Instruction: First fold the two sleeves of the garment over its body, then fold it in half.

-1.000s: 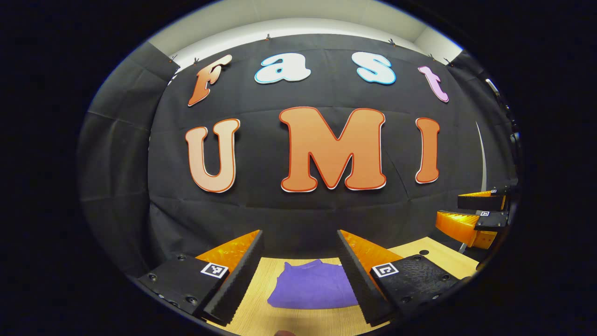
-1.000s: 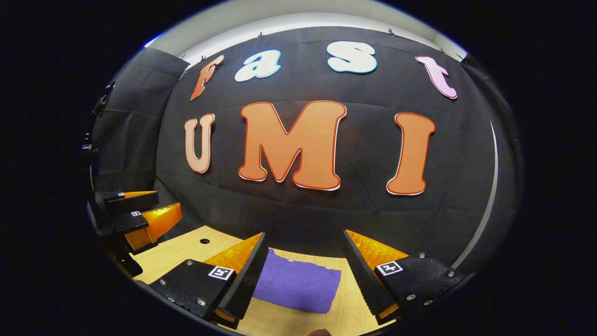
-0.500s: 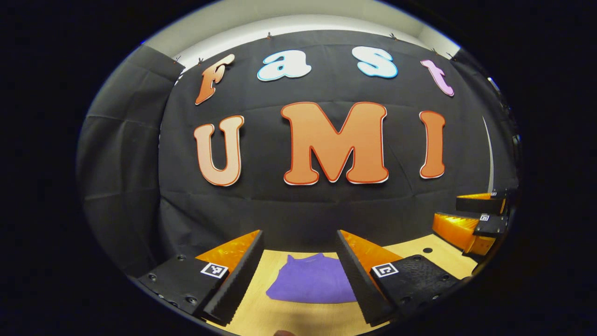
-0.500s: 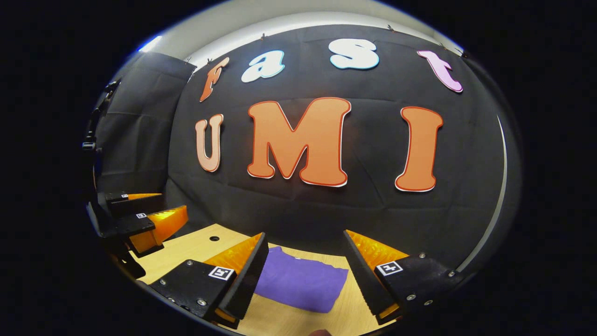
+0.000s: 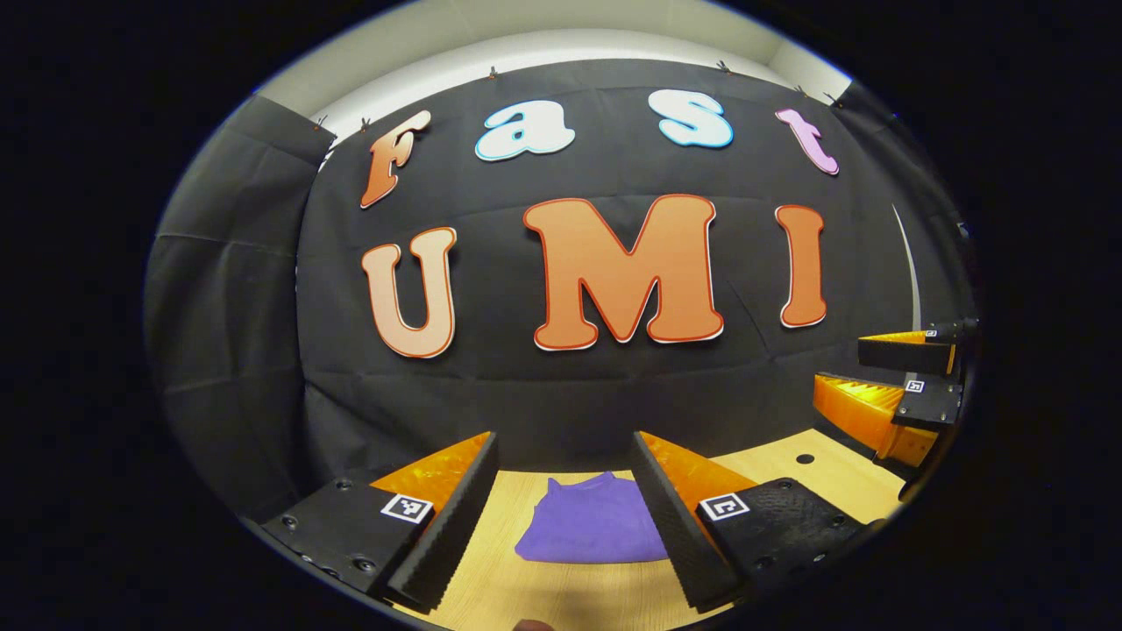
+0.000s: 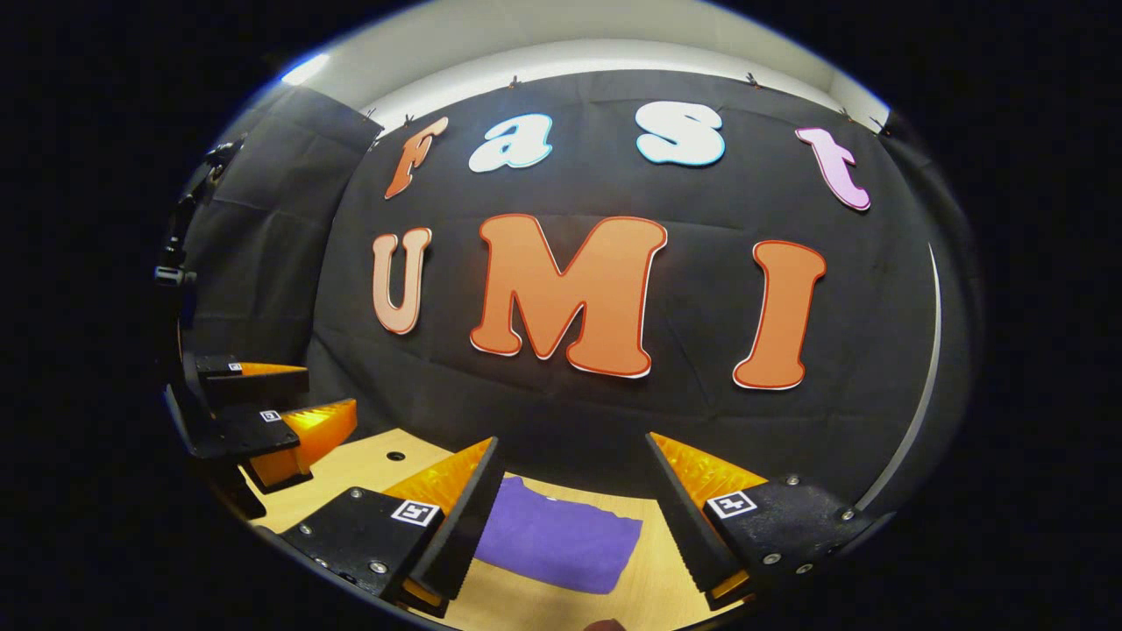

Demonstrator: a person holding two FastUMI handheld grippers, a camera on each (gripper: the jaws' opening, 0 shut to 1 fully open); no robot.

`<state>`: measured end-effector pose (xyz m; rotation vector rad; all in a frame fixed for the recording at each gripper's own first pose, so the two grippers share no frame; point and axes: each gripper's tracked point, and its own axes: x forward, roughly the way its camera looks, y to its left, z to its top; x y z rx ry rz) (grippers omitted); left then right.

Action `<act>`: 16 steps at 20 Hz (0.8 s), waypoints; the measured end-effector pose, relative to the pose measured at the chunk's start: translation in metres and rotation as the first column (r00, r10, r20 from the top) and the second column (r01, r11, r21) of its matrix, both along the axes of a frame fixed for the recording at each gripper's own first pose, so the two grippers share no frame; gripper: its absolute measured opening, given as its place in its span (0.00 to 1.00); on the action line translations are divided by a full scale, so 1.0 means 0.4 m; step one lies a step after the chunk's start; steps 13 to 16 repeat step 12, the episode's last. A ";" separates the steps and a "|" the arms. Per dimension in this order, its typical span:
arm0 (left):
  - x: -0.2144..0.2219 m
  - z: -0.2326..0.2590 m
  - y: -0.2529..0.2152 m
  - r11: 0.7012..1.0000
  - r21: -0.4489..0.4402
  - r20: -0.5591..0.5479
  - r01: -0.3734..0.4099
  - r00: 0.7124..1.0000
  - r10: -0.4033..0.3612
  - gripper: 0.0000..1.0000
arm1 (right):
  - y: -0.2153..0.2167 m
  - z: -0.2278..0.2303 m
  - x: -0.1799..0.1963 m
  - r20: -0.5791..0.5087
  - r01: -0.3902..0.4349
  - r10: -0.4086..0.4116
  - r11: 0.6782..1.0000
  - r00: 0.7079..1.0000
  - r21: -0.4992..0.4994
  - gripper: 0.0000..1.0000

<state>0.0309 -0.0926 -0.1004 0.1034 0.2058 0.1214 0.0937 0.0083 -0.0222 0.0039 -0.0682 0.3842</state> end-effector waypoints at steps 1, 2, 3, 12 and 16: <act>-0.003 -0.002 -0.006 1.000 -0.014 0.006 0.007 1.000 -0.007 0.95 | 0.002 -0.009 -0.001 -0.007 0.004 -0.004 1.000 1.000 -0.009 0.94; -0.013 0.003 -0.010 1.000 -0.018 0.009 0.012 1.000 -0.012 0.95 | 0.003 -0.014 -0.001 -0.015 0.007 -0.007 1.000 1.000 -0.014 0.94; -0.015 0.005 -0.006 1.000 -0.014 0.014 0.020 1.000 -0.019 0.94 | 0.011 -0.009 -0.009 -0.019 0.009 -0.009 1.000 1.000 -0.006 0.94; -0.054 0.025 0.049 1.000 -0.013 0.035 0.028 0.999 -0.027 0.99 | 0.049 -0.005 -0.059 -0.031 0.027 -0.027 0.999 0.999 0.019 0.94; -0.054 0.025 0.049 1.000 -0.013 0.035 0.028 0.999 -0.027 0.99 | 0.049 -0.005 -0.059 -0.031 0.027 -0.027 0.999 0.999 0.019 0.94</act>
